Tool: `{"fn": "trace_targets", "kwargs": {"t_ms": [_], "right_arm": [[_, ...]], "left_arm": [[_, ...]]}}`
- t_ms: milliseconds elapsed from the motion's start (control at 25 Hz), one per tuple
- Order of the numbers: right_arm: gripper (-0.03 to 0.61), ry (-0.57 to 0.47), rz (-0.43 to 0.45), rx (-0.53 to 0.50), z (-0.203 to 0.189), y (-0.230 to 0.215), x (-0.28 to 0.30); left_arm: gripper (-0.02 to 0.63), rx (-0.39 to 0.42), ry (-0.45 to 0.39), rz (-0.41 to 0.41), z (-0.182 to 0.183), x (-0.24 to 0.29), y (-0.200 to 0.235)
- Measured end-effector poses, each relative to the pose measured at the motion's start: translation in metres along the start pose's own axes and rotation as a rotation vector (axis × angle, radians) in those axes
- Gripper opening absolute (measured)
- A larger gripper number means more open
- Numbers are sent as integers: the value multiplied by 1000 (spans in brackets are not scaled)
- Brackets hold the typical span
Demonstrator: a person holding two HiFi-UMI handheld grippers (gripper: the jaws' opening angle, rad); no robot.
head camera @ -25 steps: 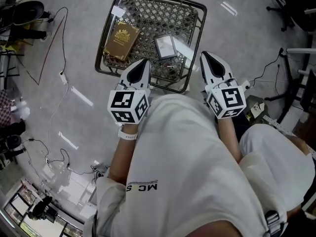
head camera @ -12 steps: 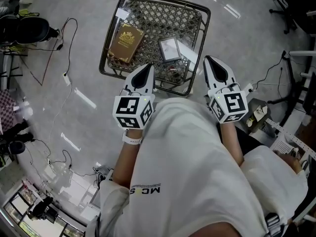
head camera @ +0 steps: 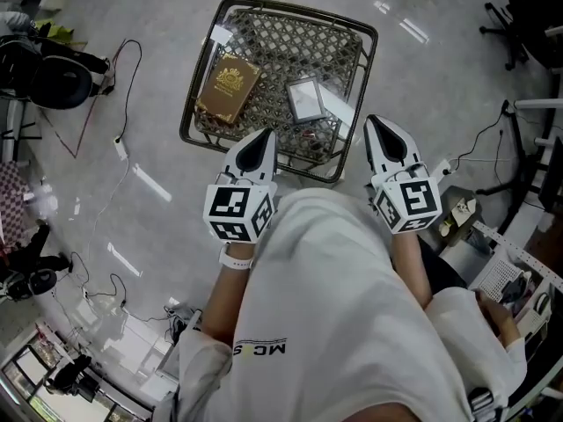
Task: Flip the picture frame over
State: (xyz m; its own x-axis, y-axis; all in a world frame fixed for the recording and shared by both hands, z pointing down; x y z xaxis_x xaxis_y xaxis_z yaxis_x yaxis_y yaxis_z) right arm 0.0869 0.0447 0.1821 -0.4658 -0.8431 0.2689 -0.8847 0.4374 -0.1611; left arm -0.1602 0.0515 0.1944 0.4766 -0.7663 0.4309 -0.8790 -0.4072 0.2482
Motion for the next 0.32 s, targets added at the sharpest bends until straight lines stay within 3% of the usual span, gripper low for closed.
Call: {"fn": "trace_targets", "kwargs": {"t_ms": [320], "right_arm": [[15,1,1,-2,3,7,7]], "left_arm": [[28,6,0,-14,4,3,7]]}}
Point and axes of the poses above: the fingertips, and each gripper's own axes: x forward along the fingers, y to its left, z out of its top, the point moved 7 cm from there along -x, backward along the fingers, and after that the axes turned 2 degrees about -y, right-handed, at the moved point
